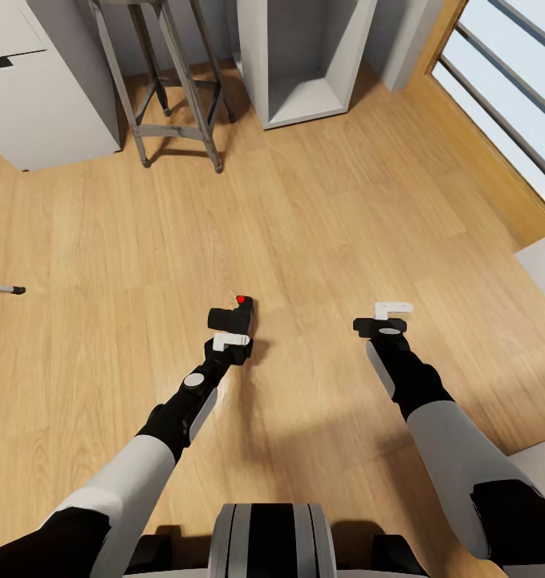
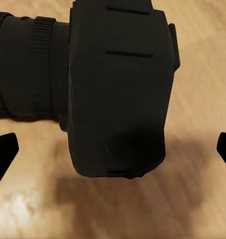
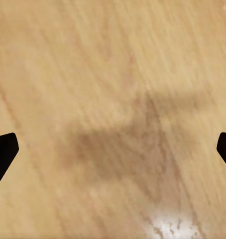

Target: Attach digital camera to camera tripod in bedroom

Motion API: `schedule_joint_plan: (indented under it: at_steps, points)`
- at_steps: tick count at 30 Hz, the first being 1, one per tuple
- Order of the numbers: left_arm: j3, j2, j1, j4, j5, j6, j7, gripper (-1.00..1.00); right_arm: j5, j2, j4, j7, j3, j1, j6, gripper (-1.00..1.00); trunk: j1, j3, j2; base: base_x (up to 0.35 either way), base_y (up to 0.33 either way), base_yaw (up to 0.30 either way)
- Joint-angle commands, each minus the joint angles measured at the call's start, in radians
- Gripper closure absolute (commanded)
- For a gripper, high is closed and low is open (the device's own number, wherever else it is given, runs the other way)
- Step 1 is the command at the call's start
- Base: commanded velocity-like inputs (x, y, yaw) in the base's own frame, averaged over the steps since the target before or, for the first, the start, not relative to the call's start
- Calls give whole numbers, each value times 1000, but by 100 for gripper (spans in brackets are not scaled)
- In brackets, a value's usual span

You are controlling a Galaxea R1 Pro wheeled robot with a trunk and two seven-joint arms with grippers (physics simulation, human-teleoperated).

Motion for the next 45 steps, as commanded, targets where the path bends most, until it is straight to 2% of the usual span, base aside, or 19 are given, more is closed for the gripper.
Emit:
schedule_joint_plan:
  at_steps: [1, 45]
  points:
    - [0, 0, 0, 1, 3, -3, -3, -100, -7, -2, -1, -9, 6, 0, 6, -100, 0, 0, 0, 0, 0, 0]
    - [-3, -2, 0, 17, 3, -13, -5, -100, -7, -2, -1, -9, 6, 0, 6, -100, 0, 0, 0, 0, 0, 0]
